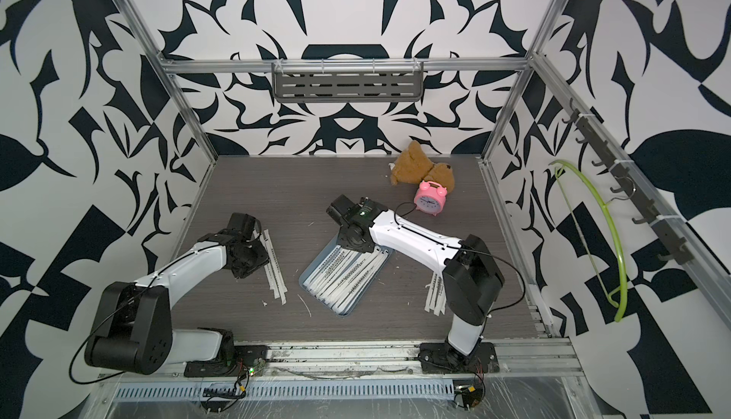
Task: Put the straws into the storage box
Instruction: Pick up the straw from the center of the board.
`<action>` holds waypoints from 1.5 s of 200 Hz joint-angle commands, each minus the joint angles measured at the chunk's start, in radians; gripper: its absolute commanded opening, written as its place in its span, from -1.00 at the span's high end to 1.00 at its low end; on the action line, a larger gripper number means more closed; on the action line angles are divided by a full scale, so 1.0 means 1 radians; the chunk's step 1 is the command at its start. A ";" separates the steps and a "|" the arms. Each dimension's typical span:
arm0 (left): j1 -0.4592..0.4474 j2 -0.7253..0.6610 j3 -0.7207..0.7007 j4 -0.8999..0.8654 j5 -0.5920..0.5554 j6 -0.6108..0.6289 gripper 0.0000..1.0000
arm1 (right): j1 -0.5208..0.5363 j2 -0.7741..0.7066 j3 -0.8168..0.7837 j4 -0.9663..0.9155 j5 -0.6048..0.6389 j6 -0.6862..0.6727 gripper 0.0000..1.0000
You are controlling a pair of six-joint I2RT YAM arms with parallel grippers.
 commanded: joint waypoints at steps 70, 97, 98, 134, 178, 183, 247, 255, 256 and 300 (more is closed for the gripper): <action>-0.001 0.108 0.046 -0.027 0.051 0.067 0.60 | -0.009 -0.015 -0.024 0.047 -0.014 -0.002 0.52; 0.002 0.126 0.045 -0.064 0.038 0.058 0.60 | -0.008 -0.010 -0.029 0.055 -0.018 0.004 0.53; 0.002 0.127 0.045 -0.067 0.038 0.056 0.60 | -0.008 -0.010 -0.029 0.055 -0.018 0.004 0.53; 0.001 0.087 0.050 -0.137 -0.023 0.031 0.60 | -0.009 -0.014 -0.038 0.070 -0.006 0.016 0.55; 0.001 0.117 0.087 -0.151 -0.052 0.058 0.42 | -0.008 -0.013 -0.033 0.075 -0.006 0.017 0.56; 0.001 0.120 0.097 -0.147 -0.052 0.063 0.36 | -0.008 -0.014 -0.033 0.075 -0.006 0.017 0.56; 0.000 0.238 0.203 -0.110 -0.060 0.150 0.36 | -0.008 -0.013 -0.057 0.094 -0.021 0.030 0.57; 0.001 0.240 0.198 -0.103 -0.067 0.150 0.37 | -0.008 -0.018 -0.062 0.095 -0.021 0.032 0.57; 0.000 0.241 0.198 -0.104 -0.067 0.150 0.37 | -0.008 -0.018 -0.063 0.095 -0.020 0.031 0.57; 0.001 0.220 0.173 -0.123 -0.092 0.148 0.39 | -0.008 -0.025 -0.071 0.097 -0.012 0.032 0.57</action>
